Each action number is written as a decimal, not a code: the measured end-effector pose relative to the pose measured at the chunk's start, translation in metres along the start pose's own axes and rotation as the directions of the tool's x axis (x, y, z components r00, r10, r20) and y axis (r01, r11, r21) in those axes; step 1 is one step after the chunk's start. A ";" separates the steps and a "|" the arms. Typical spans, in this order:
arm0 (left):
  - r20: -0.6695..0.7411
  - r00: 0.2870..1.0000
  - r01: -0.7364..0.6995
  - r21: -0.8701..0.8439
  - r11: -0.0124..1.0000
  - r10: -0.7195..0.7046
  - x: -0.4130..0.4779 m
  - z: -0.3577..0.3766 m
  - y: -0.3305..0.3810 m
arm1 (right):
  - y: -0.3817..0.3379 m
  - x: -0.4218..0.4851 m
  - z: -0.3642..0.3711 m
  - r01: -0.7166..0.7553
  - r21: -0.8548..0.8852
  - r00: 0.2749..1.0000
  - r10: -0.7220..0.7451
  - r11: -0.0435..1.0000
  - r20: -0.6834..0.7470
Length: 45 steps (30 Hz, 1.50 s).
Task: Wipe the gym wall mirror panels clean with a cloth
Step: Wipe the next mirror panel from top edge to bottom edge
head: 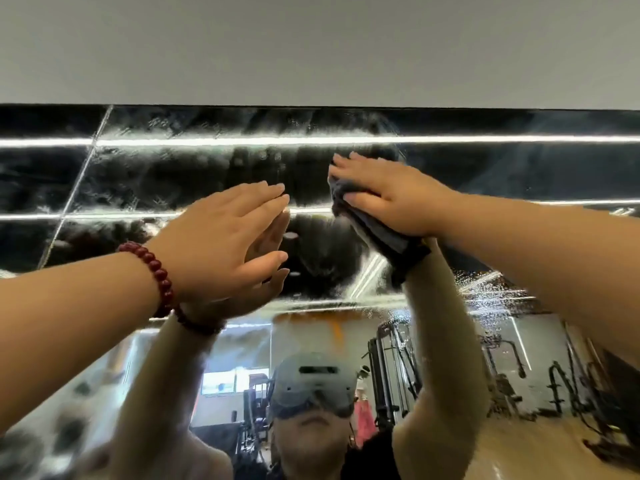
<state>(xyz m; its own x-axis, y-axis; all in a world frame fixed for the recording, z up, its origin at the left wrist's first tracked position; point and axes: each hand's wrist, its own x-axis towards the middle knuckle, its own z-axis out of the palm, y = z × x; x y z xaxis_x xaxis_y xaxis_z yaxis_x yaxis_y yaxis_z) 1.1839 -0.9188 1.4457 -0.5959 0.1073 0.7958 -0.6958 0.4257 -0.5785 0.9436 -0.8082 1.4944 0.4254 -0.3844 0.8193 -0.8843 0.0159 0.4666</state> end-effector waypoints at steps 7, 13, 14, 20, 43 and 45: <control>-0.084 0.996 -0.005 -0.146 0.989 -0.007 -0.002 0.009 0.016 | -0.028 -0.005 0.013 -0.196 0.208 0.971 0.219 0.958 -0.095; -0.173 0.985 -0.053 -0.250 0.967 0.009 0.032 0.012 0.059 | -0.021 -0.017 -0.001 -0.246 0.473 0.948 0.312 0.846 -0.066; -0.162 0.987 -0.026 -0.254 0.967 -0.016 0.038 0.011 0.065 | -0.018 -0.019 -0.001 -0.243 0.470 0.947 0.312 0.848 -0.073; -0.160 0.944 0.249 -0.232 0.940 -0.290 0.081 -0.002 0.099 | 0.011 -0.032 -0.002 -0.198 0.406 0.940 0.291 0.892 -0.180; 0.065 0.873 0.488 -0.080 0.869 -0.484 0.165 -0.003 0.130 | 0.090 -0.059 -0.005 -0.281 0.136 0.918 0.307 0.950 -0.252; 0.056 0.889 0.456 -0.016 0.890 -0.455 0.166 -0.002 0.125 | 0.090 -0.060 -0.006 -0.279 0.137 0.919 0.306 0.950 -0.249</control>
<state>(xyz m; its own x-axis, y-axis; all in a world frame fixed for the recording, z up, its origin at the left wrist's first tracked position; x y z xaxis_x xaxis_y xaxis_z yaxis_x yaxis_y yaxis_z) 0.9982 -0.8461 1.5058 -0.2358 -0.1481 0.9605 -0.8845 0.4422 -0.1490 0.8399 -0.7780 1.4895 0.1683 -0.1183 0.9786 -0.9856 -0.0044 0.1690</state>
